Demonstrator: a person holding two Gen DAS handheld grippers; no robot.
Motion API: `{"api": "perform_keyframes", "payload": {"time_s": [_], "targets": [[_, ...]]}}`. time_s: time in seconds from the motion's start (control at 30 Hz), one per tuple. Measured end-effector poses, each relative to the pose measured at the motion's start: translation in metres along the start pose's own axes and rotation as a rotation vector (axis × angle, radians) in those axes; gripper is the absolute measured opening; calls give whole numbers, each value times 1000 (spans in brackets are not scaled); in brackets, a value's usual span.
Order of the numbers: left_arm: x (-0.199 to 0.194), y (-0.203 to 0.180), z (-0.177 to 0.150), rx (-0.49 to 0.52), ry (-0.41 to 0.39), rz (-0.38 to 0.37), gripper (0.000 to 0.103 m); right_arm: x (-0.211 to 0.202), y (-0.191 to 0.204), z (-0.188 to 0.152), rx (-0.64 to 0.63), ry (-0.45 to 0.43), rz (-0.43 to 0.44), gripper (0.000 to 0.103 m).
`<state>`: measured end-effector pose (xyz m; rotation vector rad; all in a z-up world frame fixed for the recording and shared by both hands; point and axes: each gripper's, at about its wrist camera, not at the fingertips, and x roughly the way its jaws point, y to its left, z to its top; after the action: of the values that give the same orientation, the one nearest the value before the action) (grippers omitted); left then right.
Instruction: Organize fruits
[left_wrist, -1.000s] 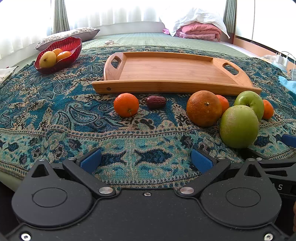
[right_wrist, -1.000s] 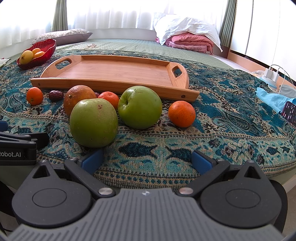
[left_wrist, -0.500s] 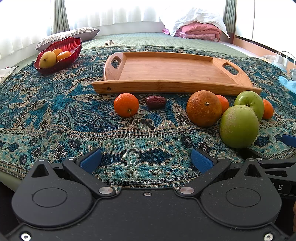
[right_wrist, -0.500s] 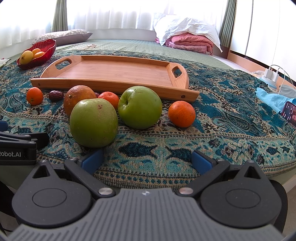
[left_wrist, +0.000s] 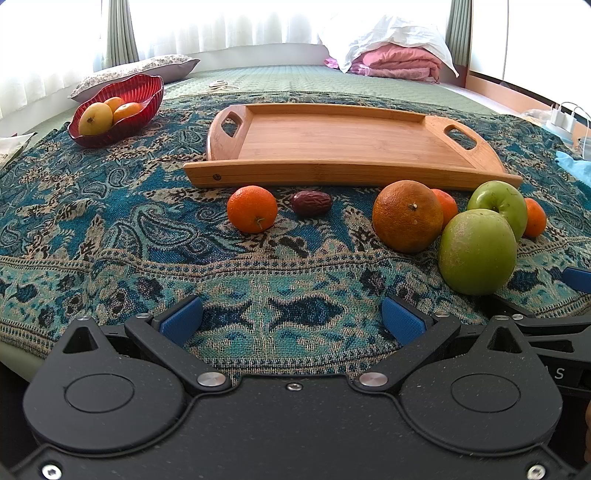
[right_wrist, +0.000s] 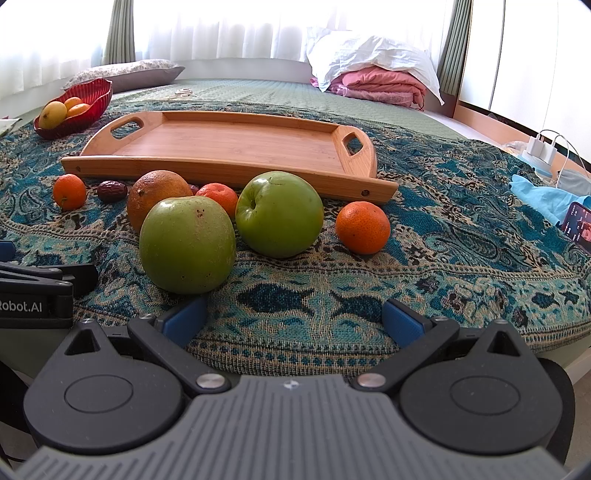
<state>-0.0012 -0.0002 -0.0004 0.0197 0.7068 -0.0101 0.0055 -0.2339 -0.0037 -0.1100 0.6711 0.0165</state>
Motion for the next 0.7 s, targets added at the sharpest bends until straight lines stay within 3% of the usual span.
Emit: {"api": "perform_keyframes", "payload": {"time_s": [0.53, 0.7], "targets": [[-7, 4, -5, 20, -54, -22, 103, 0, -7, -3, 0, -31, 32, 103], [-9, 7, 3, 2, -13, -46, 103, -4, -5, -2, 9, -44, 21, 103]]}}
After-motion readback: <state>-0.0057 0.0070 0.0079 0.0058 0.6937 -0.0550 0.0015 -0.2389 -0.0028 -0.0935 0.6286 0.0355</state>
